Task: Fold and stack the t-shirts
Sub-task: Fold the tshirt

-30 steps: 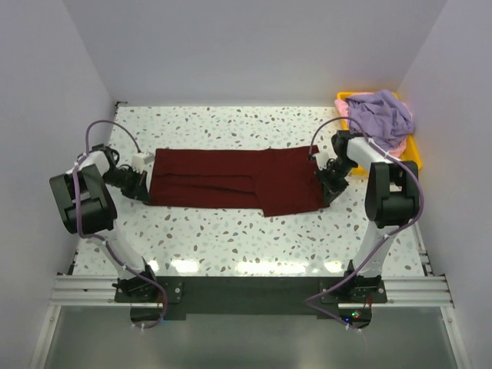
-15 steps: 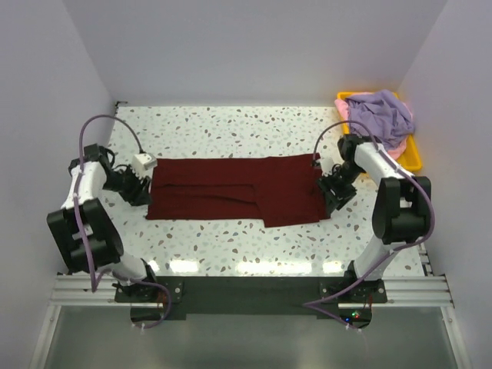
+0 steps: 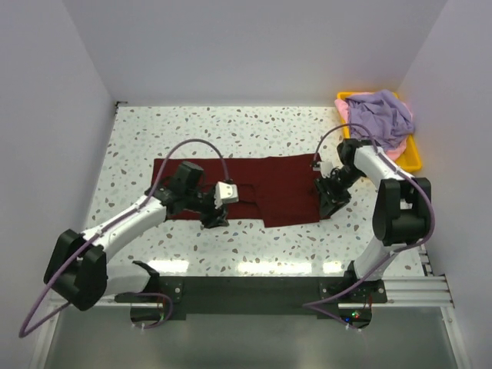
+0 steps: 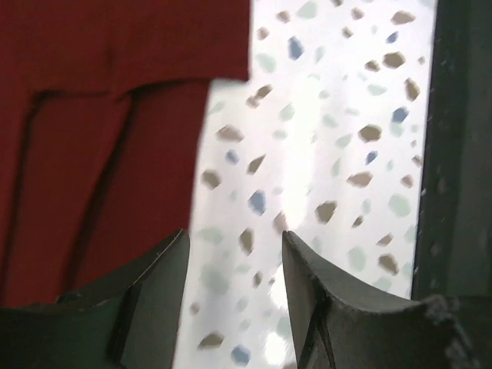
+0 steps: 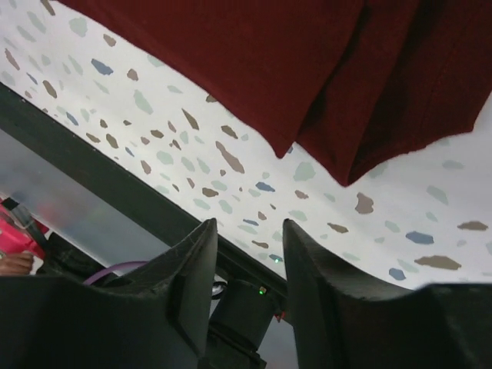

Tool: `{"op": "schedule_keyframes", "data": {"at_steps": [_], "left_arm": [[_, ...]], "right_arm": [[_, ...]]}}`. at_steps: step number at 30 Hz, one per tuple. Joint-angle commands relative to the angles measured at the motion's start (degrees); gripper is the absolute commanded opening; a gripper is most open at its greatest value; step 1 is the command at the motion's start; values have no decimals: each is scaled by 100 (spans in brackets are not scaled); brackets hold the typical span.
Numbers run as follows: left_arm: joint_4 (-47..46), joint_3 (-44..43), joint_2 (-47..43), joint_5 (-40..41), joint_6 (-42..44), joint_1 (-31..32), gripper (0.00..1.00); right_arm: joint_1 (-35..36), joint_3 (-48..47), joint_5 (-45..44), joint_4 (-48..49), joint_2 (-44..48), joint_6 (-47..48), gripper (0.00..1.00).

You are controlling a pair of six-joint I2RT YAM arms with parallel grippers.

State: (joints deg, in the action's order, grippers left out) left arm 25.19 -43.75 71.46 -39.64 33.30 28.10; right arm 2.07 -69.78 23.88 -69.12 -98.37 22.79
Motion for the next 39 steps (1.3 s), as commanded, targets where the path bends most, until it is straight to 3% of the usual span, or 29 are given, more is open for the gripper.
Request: {"op": "schedule_keyframes", "data": {"at_steps": [1, 7, 10, 17, 24, 29, 32, 35, 39], "left_arm": [[-1919, 199, 376, 333, -1842, 687, 57], [-3247, 296, 1335, 508, -3546, 1425, 65], [-3538, 166, 1695, 702, -3891, 1690, 66], [-3828, -213, 2661, 949, -4516, 1725, 66], [-4118, -301, 3058, 967, -4868, 1725, 66], [-4101, -424, 3198, 940, -4965, 1717, 65], [-4101, -442, 3207, 844, -5000, 1717, 58], [-4066, -486, 3234, 712, -5026, 1725, 44], [-3856, -687, 3251, 650, -4921, 1708, 16]], "right_arm": [[-4, 113, 187, 241, -261, -160, 45], [-4, 228, 178, 610, -622, -283, 47], [-4, 219, 345, 681, -745, -327, 46], [22, 307, 328, 962, -921, -389, 45], [48, 219, 389, 1076, -1079, -398, 43], [66, 228, 547, 989, -1079, -345, 35], [66, 245, 635, 945, -1044, -319, 27], [66, 219, 741, 883, -957, -310, 19], [66, 105, 855, 743, -816, -248, 0]]}}
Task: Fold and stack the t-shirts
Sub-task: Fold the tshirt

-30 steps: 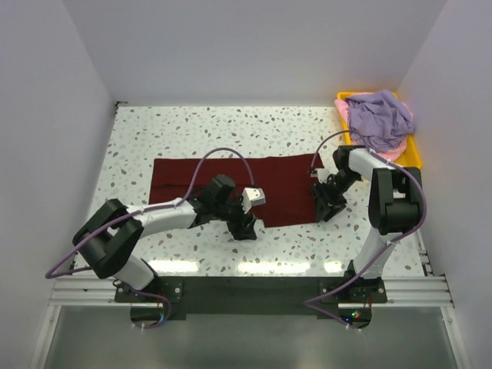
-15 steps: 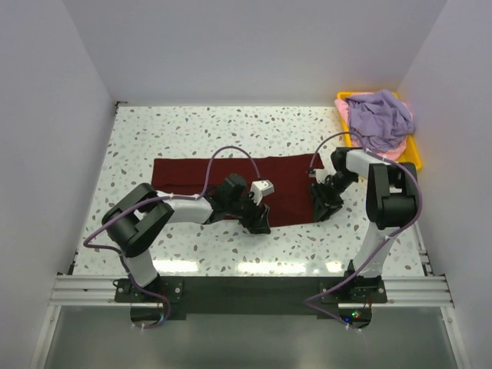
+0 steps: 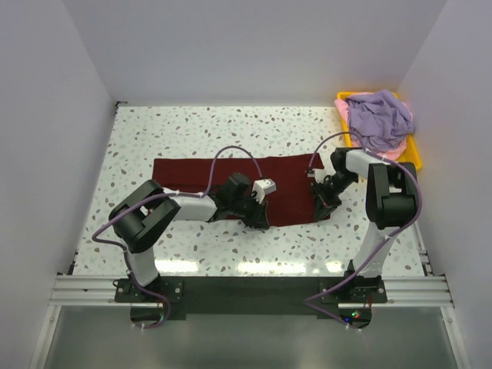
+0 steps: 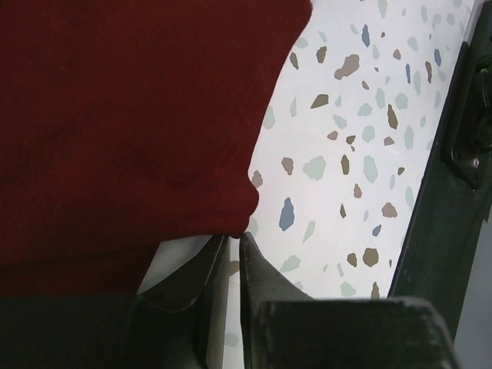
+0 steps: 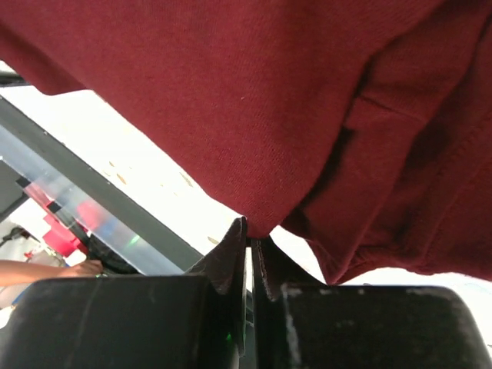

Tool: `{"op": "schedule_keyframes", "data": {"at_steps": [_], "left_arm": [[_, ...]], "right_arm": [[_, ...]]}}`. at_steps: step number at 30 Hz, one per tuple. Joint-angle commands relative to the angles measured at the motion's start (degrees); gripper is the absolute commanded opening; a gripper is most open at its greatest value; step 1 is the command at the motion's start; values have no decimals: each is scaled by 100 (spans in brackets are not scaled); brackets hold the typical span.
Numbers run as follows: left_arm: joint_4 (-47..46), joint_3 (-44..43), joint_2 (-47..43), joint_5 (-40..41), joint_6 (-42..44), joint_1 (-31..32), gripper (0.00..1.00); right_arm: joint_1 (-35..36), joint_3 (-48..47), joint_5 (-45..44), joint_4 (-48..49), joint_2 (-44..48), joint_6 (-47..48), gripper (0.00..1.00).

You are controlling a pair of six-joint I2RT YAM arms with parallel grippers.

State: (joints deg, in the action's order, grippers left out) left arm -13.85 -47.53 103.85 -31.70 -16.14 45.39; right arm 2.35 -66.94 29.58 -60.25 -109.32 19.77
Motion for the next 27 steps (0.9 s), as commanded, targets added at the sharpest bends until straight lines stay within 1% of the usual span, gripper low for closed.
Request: {"op": "schedule_keyframes", "data": {"at_steps": [1, 2, 3, 4, 13, 19, 23, 27], "left_arm": [[118, -353, 12, -152, 49, -21, 13], [180, -397, 3, -152, 67, -30, 10], [276, -450, -5, -161, 93, -30, 3], [312, -476, -49, -161, 102, -65, 0], [427, -406, -453, -257, 225, -258, 0], [321, -266, -436, -380, 173, -381, 0], [49, -20, -384, -547, -64, -381, 0], [13, -11, -488, -688, -47, -399, 0]], "right_arm": [[37, -197, 302, -162, 332, 62, 0], [37, -214, 311, -189, 367, 62, 0], [37, -258, 329, -215, 402, 62, 0], [37, -285, 329, -233, 429, 53, 0], [37, -680, 417, -400, 508, 27, 0], [38, -821, 408, -418, 438, 1, 0], [37, -768, 373, -409, 429, 18, 0], [37, -812, 390, -426, 455, 44, 0]]}}
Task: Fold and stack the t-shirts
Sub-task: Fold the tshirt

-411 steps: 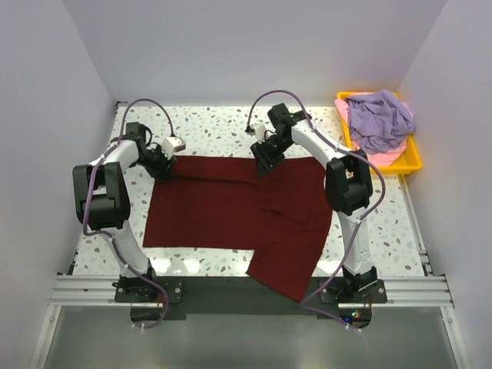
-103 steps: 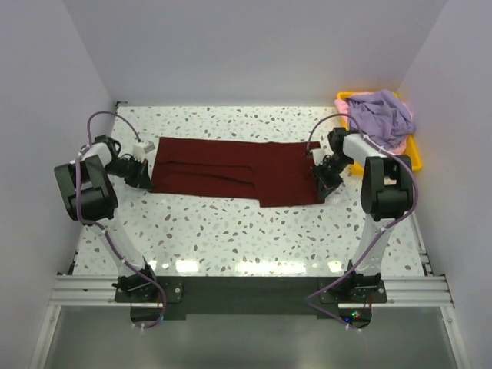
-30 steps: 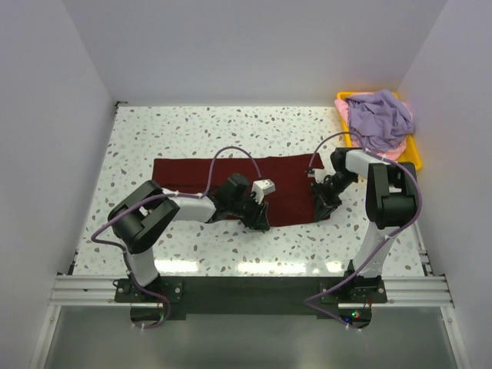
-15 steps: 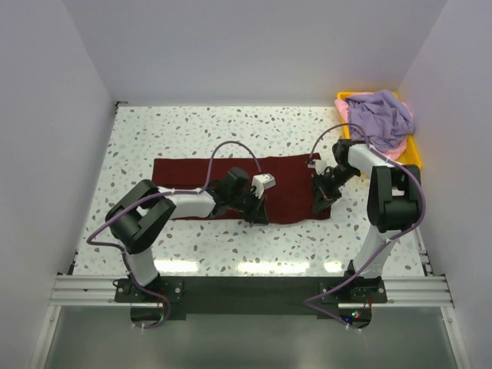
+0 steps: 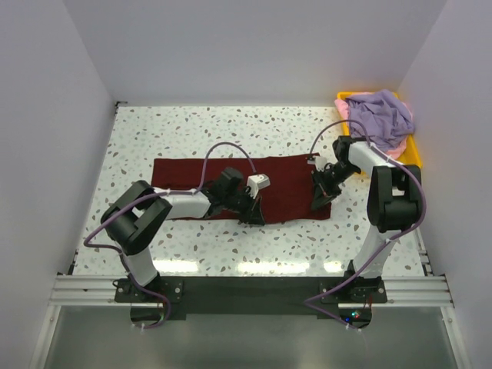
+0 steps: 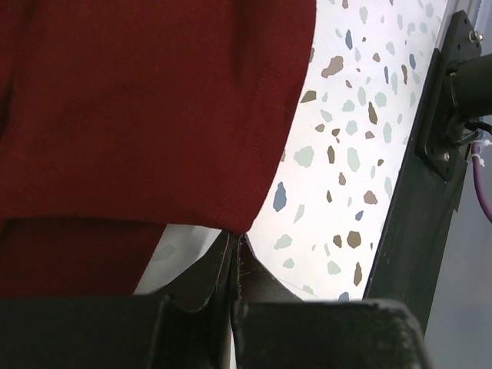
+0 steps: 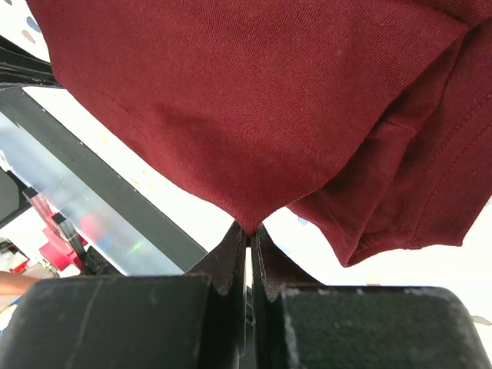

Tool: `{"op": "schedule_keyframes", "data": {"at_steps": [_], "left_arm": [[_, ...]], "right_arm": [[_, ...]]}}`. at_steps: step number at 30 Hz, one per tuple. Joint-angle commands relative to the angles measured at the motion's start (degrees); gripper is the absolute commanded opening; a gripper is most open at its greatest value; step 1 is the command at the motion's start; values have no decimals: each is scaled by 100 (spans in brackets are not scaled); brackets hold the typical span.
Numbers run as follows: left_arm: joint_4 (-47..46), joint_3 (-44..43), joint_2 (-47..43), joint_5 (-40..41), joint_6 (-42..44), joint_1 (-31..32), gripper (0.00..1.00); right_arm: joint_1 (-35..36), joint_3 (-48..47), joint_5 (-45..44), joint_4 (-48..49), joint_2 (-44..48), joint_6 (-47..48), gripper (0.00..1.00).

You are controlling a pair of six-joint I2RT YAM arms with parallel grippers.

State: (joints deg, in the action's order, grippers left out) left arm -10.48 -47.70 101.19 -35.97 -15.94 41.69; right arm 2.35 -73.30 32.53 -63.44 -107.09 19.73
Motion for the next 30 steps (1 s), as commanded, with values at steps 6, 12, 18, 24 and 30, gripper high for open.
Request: {"op": "schedule_keyframes", "data": {"at_steps": [6, 12, 18, 24, 30], "left_arm": [[-42, -406, -363, -314, 205, -301, 0], [187, -1003, -197, -350, 496, -767, 0], [275, -1470, 269, -323, 742, -1066, 0], [283, -1672, 621, -315, 873, -1269, 0], [406, -1734, 859, -349, 1032, -1374, 0]], "right_arm": [[37, -746, 201, -213, 48, -12, 0], [37, -1818, 306, -292, -470, -197, 0], [37, -2794, 411, -274, -1155, -460, 0], [46, -3042, 385, -265, -1429, -505, 0], [55, -2690, 376, -142, -1324, -505, 0]]}}
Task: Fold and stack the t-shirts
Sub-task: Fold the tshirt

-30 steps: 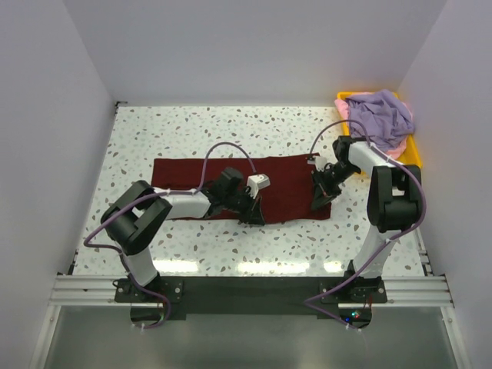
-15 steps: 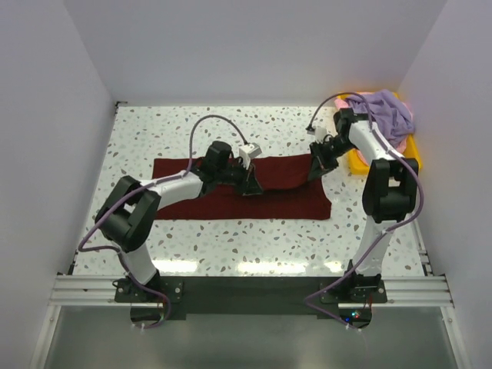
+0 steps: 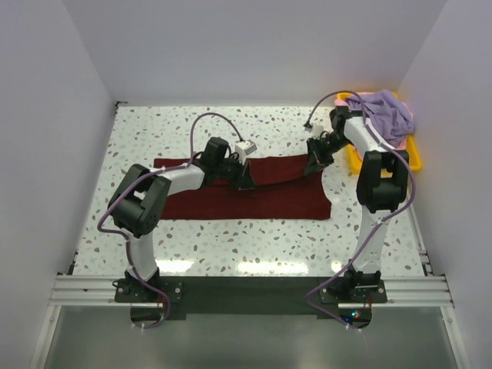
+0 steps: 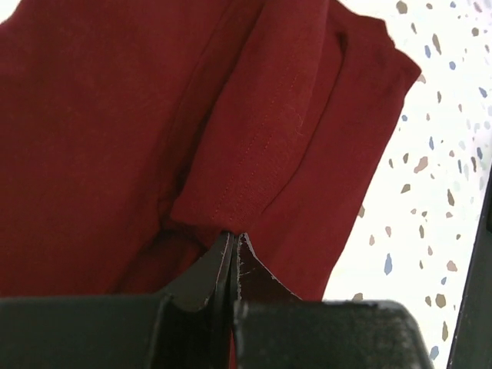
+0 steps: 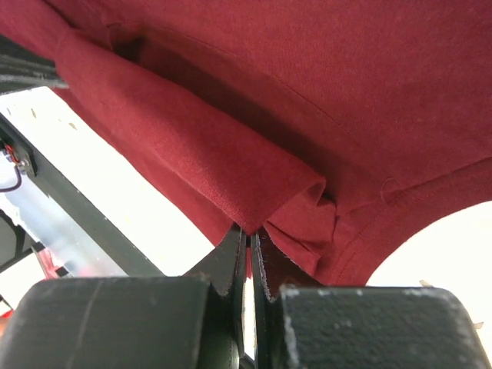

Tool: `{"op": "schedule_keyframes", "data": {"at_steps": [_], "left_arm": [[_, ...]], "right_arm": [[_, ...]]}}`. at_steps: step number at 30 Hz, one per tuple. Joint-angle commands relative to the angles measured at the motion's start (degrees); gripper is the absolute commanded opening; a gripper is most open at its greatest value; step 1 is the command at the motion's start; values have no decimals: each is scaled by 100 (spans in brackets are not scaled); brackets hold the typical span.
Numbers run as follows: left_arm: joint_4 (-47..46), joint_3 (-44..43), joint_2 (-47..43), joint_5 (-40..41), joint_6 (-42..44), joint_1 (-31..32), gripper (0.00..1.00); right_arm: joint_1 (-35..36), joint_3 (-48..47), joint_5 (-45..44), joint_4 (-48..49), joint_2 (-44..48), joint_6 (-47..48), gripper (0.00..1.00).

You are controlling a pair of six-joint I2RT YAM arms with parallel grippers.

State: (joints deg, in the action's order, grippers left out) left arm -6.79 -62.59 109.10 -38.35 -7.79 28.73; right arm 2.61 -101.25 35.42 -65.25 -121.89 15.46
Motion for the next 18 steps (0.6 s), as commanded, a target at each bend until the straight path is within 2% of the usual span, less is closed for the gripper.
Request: {"op": "schedule_keyframes", "data": {"at_steps": [1, 12, 13, 15, 18], "left_arm": [[141, -254, 85, -94, 286, -87, 0], [502, -218, 146, 213, 550, -113, 0], [633, -306, 182, 205, 620, -122, 0], [932, -394, 252, 231, 709, -183, 1], [1127, -377, 33, 83, 753, -403, 17]], "right_arm": [[20, 245, 79, 65, 182, -79, 0], [55, 1222, -26, 522, 341, -149, 0], [64, 1205, -61, 514, 332, -149, 2], [55, 1152, -97, 435, 332, -79, 14], [55, 985, -280, 207, 420, 53, 29]]}}
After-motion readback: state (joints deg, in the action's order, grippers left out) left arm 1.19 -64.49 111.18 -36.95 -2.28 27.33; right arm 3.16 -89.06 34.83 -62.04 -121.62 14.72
